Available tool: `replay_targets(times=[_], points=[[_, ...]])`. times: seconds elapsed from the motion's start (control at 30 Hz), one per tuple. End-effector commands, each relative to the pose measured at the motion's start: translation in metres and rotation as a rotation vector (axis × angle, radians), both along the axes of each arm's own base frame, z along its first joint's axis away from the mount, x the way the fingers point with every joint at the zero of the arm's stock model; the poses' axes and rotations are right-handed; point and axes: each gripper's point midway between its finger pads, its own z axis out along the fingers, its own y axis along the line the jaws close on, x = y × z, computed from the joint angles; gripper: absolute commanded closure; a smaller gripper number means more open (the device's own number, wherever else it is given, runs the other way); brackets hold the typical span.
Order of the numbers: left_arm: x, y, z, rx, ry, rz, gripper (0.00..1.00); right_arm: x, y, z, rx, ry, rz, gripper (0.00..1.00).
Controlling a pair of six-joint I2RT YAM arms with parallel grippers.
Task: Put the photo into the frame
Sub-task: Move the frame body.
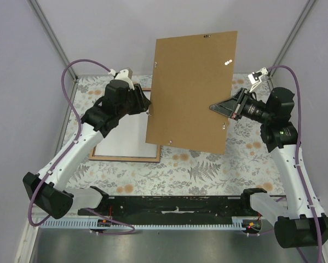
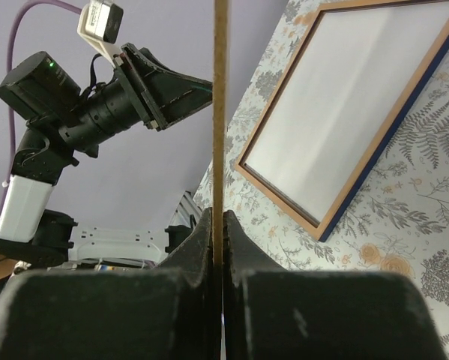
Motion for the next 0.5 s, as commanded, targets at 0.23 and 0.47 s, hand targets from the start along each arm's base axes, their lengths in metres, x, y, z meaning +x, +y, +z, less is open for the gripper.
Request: replay_targets(times=[0.23, 0.47], points=[[-0.012, 0.009, -0.017, 0.082, 0.019, 0.047, 0.51, 0.007, -0.002, 0.044, 0.007, -0.154, -0.068, 1.0], [-0.024, 0.005, -0.03, 0.086, 0.047, 0.02, 0.55, 0.01, -0.001, 0.049, 0.026, -0.164, -0.084, 1.0]])
